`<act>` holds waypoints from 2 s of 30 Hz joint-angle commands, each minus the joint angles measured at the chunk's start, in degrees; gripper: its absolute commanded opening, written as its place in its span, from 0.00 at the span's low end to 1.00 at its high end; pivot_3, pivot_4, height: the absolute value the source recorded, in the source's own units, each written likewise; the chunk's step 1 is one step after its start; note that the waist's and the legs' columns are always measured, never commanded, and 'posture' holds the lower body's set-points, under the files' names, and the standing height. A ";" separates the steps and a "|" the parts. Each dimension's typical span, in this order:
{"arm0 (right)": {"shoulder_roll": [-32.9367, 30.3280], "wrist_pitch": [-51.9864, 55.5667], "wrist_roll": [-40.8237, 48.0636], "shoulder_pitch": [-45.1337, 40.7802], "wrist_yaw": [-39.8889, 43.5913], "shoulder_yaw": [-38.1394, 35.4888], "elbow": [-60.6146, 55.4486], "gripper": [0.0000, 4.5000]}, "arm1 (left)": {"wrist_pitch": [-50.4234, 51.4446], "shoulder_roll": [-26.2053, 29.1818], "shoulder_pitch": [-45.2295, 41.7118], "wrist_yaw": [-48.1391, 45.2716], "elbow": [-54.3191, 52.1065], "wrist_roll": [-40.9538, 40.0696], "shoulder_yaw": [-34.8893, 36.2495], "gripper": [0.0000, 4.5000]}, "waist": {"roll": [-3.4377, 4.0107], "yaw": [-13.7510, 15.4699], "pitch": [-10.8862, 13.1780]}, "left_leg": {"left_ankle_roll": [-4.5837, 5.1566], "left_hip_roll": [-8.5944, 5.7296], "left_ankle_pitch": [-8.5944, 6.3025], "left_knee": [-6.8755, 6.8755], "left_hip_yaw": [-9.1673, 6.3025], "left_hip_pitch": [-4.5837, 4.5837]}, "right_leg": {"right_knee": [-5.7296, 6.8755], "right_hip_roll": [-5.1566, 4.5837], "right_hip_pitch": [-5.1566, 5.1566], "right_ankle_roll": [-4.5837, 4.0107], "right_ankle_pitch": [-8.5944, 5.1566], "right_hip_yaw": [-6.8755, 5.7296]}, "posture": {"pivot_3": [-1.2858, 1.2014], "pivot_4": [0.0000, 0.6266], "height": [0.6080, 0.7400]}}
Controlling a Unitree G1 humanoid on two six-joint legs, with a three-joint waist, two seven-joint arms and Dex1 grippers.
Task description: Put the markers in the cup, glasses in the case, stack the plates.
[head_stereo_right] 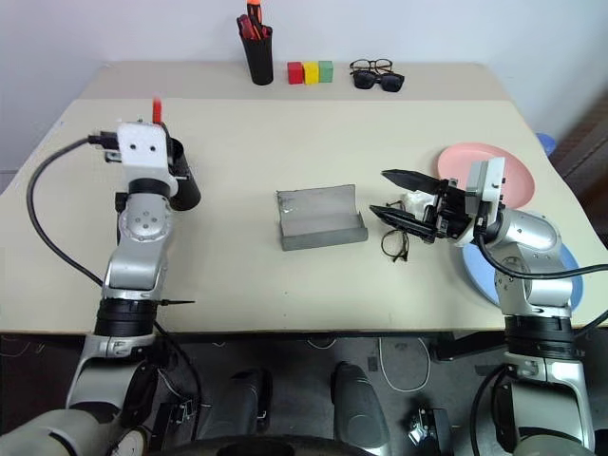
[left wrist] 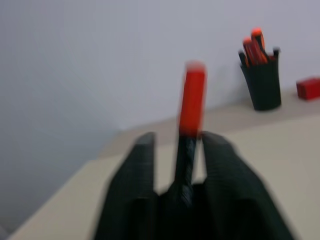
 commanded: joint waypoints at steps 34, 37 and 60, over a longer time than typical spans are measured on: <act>0.53 8.41 4.29 36.53 -18.71 -20.33 -27.71 0.64 | 20.85 3.52 -27.40 -71.24 21.72 -11.80 -39.85 0.28 | 0.05 0.06 -0.02 | 0.26 0.02 -0.15 0.04 0.08 -0.48 | -0.16 0.02 -0.40 -0.16 -0.19 0.10 | 0.52 0.24 1.00; 0.61 8.00 4.45 37.65 -19.19 -20.70 -28.13 0.64 | 20.67 2.96 -27.39 -72.71 21.70 -10.62 -39.55 0.01 | 0.03 0.09 -0.03 | 0.26 0.01 -0.15 0.12 0.08 -0.48 | -0.13 0.02 -0.39 -0.17 -0.18 0.10 | 0.52 0.24 1.00; -2.04 15.38 2.11 34.38 -24.87 -16.30 -24.38 0.64 | 33.69 14.83 -14.92 -78.71 -7.09 -12.14 -37.34 0.01 | 0.07 -0.17 -0.05 | 0.27 0.04 -0.15 0.09 0.08 -0.35 | -0.07 0.02 -0.31 -0.21 -0.17 0.10 | 0.52 0.24 1.00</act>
